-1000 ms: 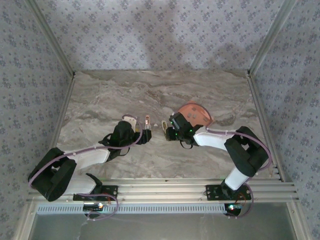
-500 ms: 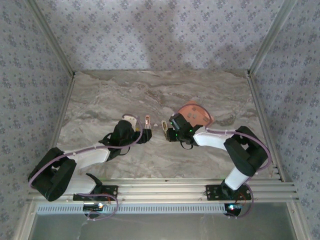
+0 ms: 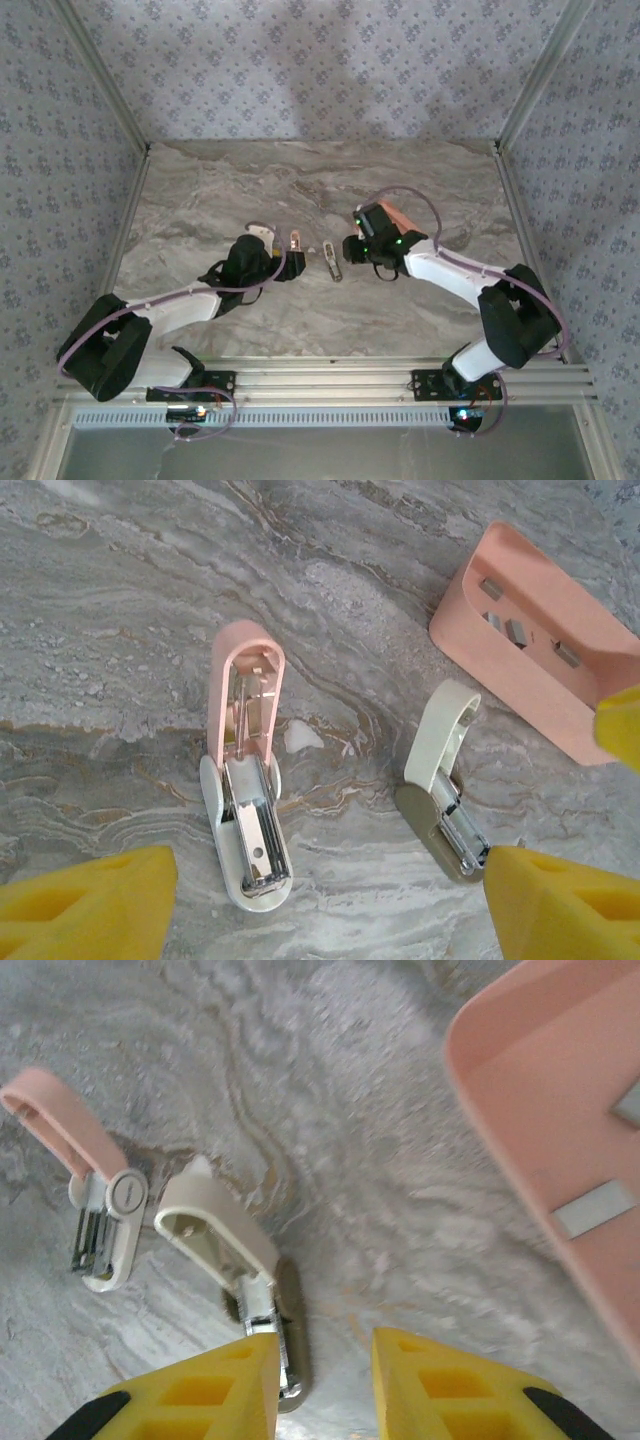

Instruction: Load the staples into the stapler

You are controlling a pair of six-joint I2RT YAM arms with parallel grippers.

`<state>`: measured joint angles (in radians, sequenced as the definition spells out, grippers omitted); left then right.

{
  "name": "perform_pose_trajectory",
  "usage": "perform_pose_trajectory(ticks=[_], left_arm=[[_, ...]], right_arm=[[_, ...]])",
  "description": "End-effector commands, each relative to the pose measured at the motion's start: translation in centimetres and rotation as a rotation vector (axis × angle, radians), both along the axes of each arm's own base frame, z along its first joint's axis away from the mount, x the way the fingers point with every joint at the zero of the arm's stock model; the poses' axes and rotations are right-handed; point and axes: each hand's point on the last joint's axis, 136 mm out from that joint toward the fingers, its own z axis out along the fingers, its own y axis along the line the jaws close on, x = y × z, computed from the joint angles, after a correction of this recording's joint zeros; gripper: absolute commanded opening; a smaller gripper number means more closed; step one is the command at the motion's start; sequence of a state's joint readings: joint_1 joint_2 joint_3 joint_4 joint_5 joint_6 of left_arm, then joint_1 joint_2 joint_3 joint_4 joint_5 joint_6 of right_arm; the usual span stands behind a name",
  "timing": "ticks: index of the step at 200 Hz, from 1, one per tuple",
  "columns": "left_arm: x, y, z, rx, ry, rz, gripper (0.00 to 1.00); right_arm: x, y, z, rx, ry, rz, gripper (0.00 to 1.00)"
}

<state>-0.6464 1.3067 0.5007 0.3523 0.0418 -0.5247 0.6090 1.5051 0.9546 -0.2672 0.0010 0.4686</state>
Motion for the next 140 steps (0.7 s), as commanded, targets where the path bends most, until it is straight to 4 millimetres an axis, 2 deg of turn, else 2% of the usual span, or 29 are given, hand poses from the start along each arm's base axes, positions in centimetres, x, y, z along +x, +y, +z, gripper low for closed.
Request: perform_pose_trajectory(ticks=[1,47,67,74,93,140], left_arm=[[0.8,-0.6,0.7,-0.015,0.006,-0.009,0.80],[2.6,-1.2,1.1,-0.028,0.033,0.013,0.80],[3.4,-1.3,1.1,-0.039,0.051,0.037,0.80],[3.8,-1.3,1.3,-0.043,0.055,0.046,0.80],[4.7,-1.2,1.5,-0.039,0.073,0.068,0.80],[6.5,-0.8,1.5,-0.026,0.113,0.117,0.80]], right_arm=[[-0.2,-2.5,0.7,-0.062,0.065,0.041,0.31],[2.1,-7.5,-0.2,-0.084,0.198,-0.064,0.32],[2.7,-9.1,-1.4,-0.072,0.282,-0.114,0.32],[4.0,-9.2,-0.5,-0.052,0.270,-0.132,0.32],[5.3,-9.4,-1.1,-0.026,0.319,-0.164,0.32],[8.7,-8.2,-2.9,-0.008,0.383,-0.185,0.30]])
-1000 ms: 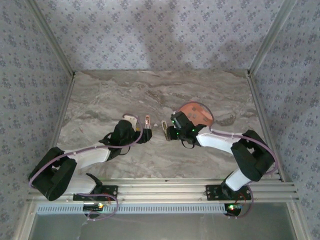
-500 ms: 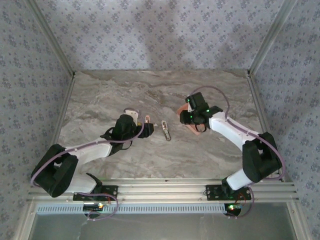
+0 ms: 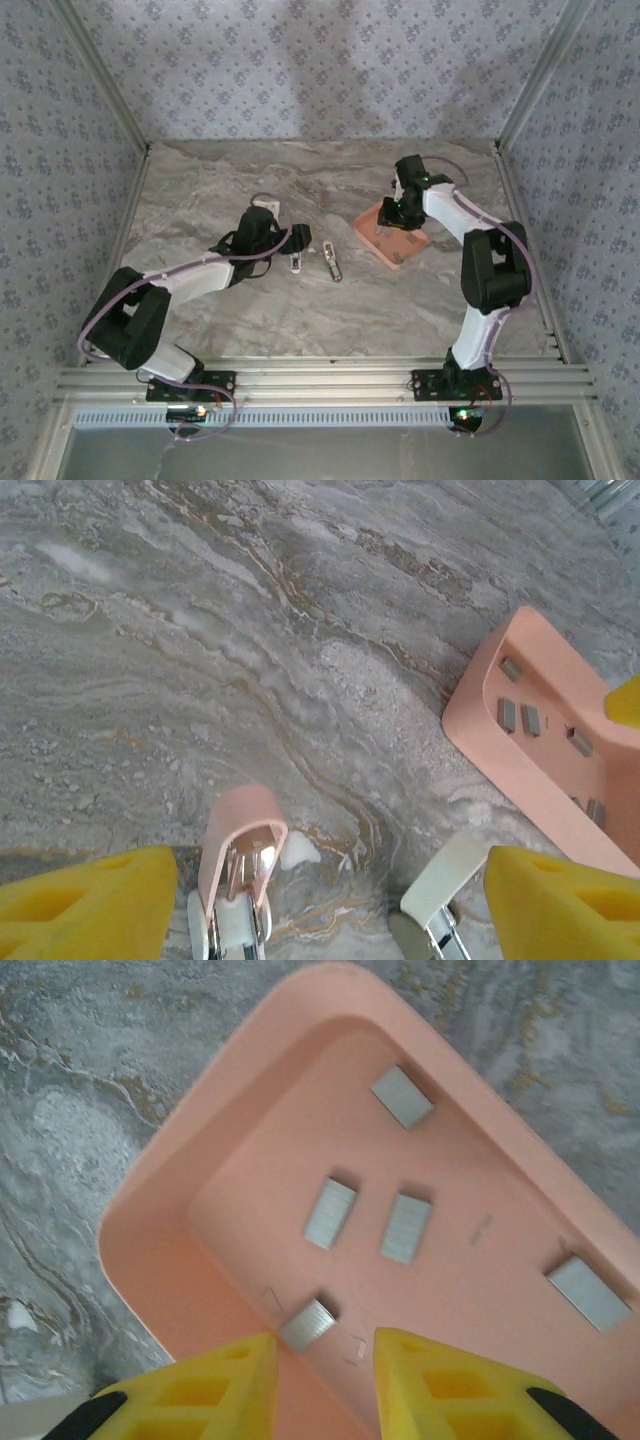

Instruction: Load the staples into the stapler

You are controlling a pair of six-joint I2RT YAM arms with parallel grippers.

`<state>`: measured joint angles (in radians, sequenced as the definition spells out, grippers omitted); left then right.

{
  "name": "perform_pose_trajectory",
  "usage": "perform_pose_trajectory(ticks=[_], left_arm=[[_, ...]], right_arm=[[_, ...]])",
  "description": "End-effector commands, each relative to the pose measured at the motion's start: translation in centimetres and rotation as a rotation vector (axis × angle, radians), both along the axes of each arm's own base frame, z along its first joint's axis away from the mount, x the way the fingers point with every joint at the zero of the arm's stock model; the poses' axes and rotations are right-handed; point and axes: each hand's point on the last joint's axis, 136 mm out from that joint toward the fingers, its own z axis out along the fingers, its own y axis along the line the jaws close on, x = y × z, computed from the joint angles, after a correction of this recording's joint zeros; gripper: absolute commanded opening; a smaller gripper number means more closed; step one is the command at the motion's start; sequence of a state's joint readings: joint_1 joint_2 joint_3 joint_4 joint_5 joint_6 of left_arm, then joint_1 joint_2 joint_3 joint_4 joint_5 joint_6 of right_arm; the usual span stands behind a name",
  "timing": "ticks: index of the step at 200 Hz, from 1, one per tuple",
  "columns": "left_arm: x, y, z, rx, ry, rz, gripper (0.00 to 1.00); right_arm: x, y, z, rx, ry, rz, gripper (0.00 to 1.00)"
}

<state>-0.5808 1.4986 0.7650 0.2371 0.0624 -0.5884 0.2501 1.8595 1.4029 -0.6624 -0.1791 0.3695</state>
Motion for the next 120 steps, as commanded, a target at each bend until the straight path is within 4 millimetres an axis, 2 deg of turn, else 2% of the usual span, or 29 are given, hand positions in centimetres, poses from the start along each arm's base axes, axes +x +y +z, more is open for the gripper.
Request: perform_pose_trajectory(ticks=[1,39,66,91,120], left_arm=[[0.8,0.5,-0.1,0.001,0.040,0.036,0.80],[1.6,1.1,-0.3,0.014,0.073,0.058,0.80],[2.0,1.4,-0.3,0.013,0.089,0.066,0.80],[2.2,1.5,-0.2,0.013,0.096,0.064,0.80],[2.3,1.7,-0.1,0.011,0.101,0.066,0.80]], right_arm=[[0.4,0.8,-0.7,0.020,0.071,-0.008,0.30],[1.3,0.7,-2.4,-0.019,0.120,-0.031,0.29],[1.7,1.4,-3.2,-0.001,0.130,-0.039,0.28],[1.8,1.8,-3.9,-0.006,0.147,-0.038,0.28],[1.5,1.3,-4.7,-0.053,0.169,-0.041,0.28]])
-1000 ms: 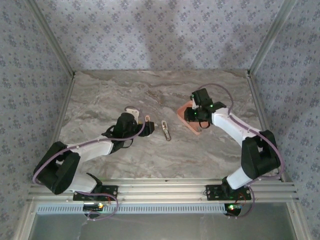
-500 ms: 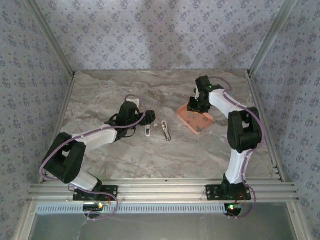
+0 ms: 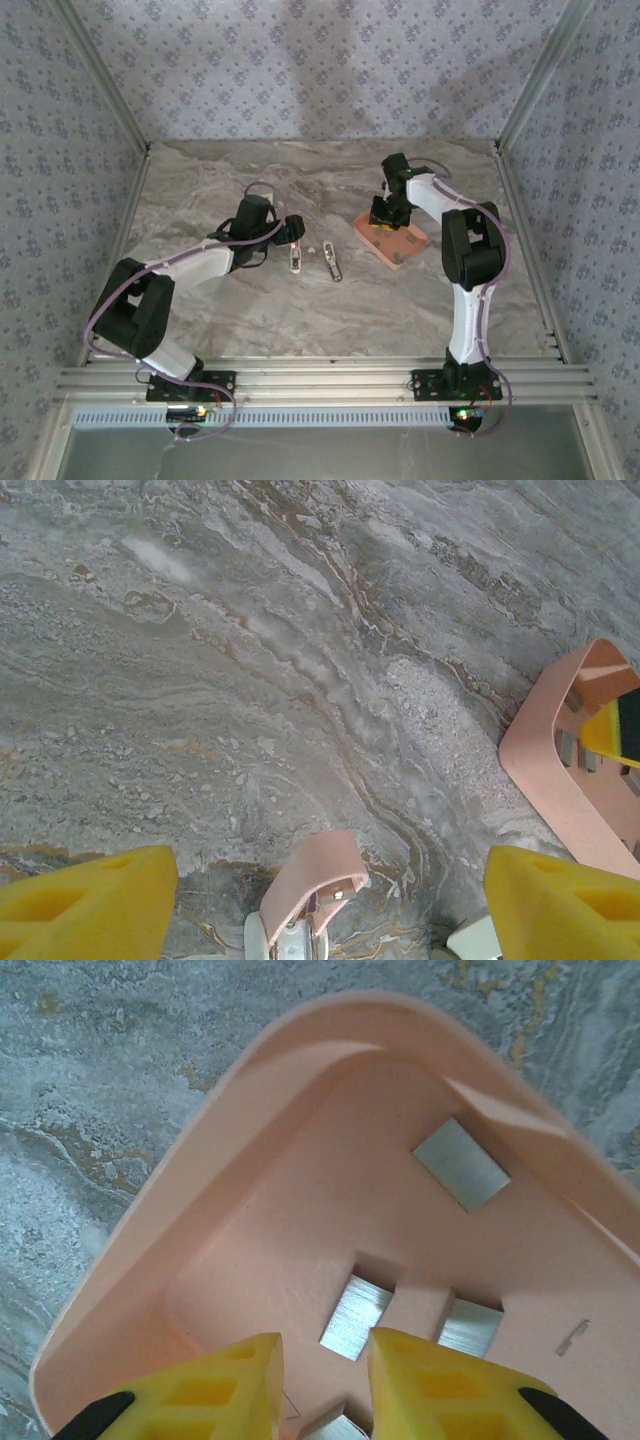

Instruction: Load the staples into the stapler

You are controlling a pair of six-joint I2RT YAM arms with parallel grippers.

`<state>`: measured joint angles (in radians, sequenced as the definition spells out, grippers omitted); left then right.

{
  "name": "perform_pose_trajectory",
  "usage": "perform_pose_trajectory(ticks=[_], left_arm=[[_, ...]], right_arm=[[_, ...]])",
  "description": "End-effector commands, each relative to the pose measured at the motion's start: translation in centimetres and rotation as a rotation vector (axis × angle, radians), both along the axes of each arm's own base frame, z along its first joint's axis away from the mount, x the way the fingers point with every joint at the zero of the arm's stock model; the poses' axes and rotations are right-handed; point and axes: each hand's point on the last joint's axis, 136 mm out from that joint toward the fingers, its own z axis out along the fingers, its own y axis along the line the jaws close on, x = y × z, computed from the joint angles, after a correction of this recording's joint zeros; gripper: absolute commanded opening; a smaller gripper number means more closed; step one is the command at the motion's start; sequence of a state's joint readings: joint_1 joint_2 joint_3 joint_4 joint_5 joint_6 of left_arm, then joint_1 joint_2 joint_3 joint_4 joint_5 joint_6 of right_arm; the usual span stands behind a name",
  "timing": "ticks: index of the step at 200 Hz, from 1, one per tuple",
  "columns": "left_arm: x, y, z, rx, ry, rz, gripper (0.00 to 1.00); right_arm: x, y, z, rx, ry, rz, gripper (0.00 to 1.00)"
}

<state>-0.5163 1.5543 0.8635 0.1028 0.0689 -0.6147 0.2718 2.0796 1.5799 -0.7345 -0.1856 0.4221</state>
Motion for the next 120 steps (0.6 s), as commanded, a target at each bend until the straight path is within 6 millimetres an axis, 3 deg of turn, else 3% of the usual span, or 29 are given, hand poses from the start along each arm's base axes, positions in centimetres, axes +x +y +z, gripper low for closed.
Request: perform_pose_trajectory(ticks=[1,120], left_arm=[[0.4,-0.2,0.7,-0.016,0.007,-0.007,0.80],[0.8,-0.3,0.8,-0.022,0.010,-0.010,0.80]], right_arm=[[-0.5,-0.3,-0.6,-0.044,0.044,-0.013,0.29],[-0.5,-0.8,-3.3,-0.117,0.081,-0.004,0.24]])
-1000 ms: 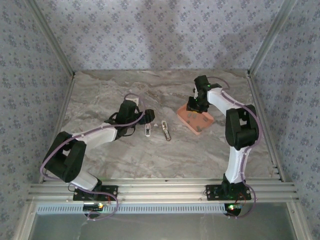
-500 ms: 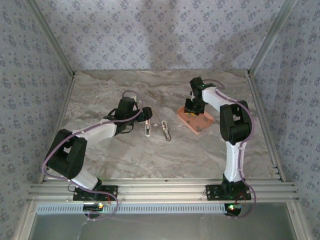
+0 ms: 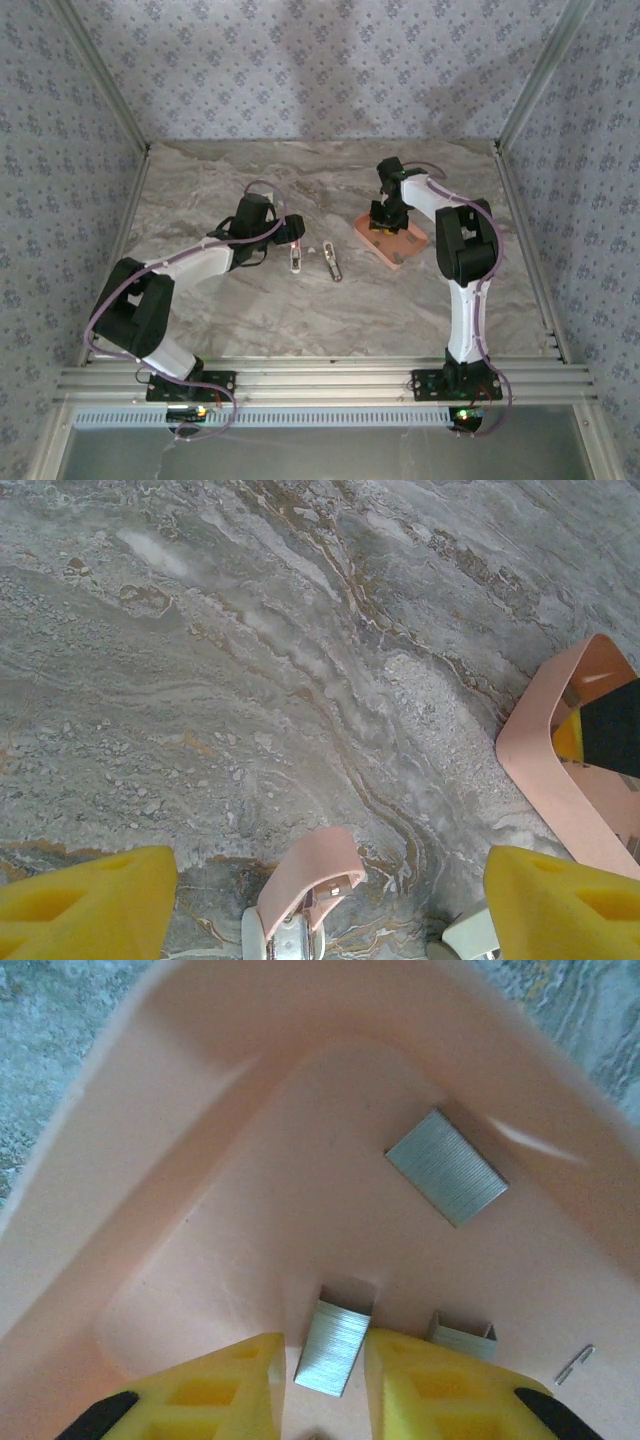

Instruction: Load the staples into the stapler

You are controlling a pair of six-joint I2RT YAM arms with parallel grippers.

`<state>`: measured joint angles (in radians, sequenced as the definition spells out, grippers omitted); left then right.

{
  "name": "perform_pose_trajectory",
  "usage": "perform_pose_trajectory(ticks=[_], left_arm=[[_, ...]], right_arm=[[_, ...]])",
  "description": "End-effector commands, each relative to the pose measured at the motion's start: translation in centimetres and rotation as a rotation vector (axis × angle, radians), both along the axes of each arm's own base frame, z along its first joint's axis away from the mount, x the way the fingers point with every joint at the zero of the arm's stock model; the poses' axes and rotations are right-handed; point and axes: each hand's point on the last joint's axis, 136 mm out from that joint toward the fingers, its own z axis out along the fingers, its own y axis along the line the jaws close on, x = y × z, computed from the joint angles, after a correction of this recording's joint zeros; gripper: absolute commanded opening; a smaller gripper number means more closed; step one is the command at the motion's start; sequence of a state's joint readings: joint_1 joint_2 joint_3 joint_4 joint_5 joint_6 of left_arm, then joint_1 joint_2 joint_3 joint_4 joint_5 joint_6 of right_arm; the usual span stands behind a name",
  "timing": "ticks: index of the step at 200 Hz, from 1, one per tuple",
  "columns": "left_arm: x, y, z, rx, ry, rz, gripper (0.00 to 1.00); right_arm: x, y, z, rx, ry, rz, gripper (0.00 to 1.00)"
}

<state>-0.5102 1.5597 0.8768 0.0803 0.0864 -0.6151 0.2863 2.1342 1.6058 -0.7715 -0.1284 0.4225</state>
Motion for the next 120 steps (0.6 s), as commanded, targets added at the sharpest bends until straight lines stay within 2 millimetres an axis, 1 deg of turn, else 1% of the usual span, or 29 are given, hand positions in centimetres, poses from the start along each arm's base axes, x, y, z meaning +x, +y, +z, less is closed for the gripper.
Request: perform_pose_trajectory(ticks=[1,26,71,92,120], left_arm=[[0.8,-0.3,0.8,-0.020,-0.008,-0.003,0.80],[0.8,-0.3,0.8,-0.020,-0.006,-0.004,0.80],[0.7,-0.3,1.0,-0.024,-0.010,-0.003,0.80],[0.7,-0.4,1.4,-0.036,-0.015,-0.007,0.80],[0.5,-0.8,2.2,-0.060,-0.032,-0.027,0.80]], right_arm=[[-0.1,-0.3,-1.4,-0.047,0.033,-0.006,0.24],[0.0,-0.6,-1.6,-0.078,0.029,0.000,0.20],[-0.1,-0.6,-1.4,-0.098,0.018,0.026,0.17],[0.4,-0.4,0.2,-0.079,-0.035,0.027,0.16],[0.9,-0.4,3.8,-0.055,-0.142,0.021,0.16]])
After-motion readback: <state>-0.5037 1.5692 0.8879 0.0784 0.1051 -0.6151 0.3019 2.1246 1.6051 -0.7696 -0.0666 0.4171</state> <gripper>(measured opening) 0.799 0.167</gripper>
